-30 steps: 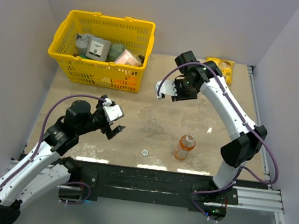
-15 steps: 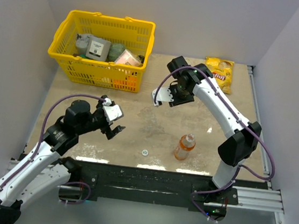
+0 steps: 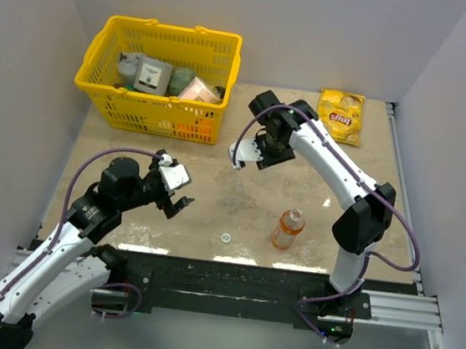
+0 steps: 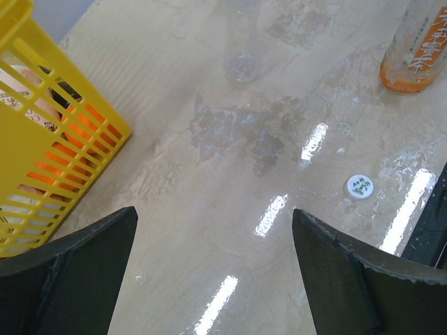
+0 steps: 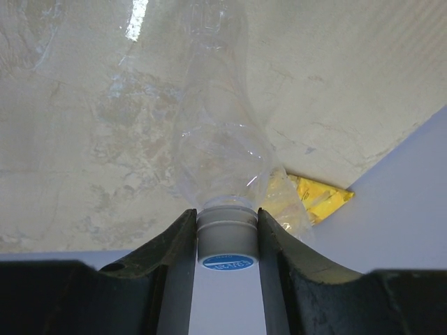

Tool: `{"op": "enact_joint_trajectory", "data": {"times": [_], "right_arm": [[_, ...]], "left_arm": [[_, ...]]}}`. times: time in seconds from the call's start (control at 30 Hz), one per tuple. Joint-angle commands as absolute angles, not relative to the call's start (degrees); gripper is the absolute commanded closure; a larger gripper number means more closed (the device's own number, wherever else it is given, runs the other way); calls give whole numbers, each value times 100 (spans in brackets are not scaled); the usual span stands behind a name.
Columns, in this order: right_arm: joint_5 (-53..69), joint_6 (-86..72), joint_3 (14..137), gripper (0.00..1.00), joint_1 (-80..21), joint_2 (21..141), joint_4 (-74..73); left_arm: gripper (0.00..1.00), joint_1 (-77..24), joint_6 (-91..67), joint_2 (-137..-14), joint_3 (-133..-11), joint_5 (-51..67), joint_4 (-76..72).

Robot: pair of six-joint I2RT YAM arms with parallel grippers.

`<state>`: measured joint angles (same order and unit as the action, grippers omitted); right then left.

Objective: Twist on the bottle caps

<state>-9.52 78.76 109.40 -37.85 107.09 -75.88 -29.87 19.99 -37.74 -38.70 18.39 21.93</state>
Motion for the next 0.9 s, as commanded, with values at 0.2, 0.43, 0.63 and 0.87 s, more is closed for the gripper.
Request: {"op": "enact_joint_trajectory", "data": {"times": [0.2,0.43,0.63,0.87], "right_arm": [[-976,7963,11373,51,-3911,10872,-8147],[-940,7849,11417,49,-3938,10925,-8069],[-932,7805,11373,48,-3946,10925,-7989],[-774,7664,11443,35,-3955,10846,-7831]], "left_arm": [[2,-2892,1819,-3700,-3770,2030,2030],[2,-2874,1819,-3674,-3744,2048,2039],[2,-2839,1819,-3665,-3744,2083,2039],[2,-2821,1810,-3683,-3727,2136,2039]]}}
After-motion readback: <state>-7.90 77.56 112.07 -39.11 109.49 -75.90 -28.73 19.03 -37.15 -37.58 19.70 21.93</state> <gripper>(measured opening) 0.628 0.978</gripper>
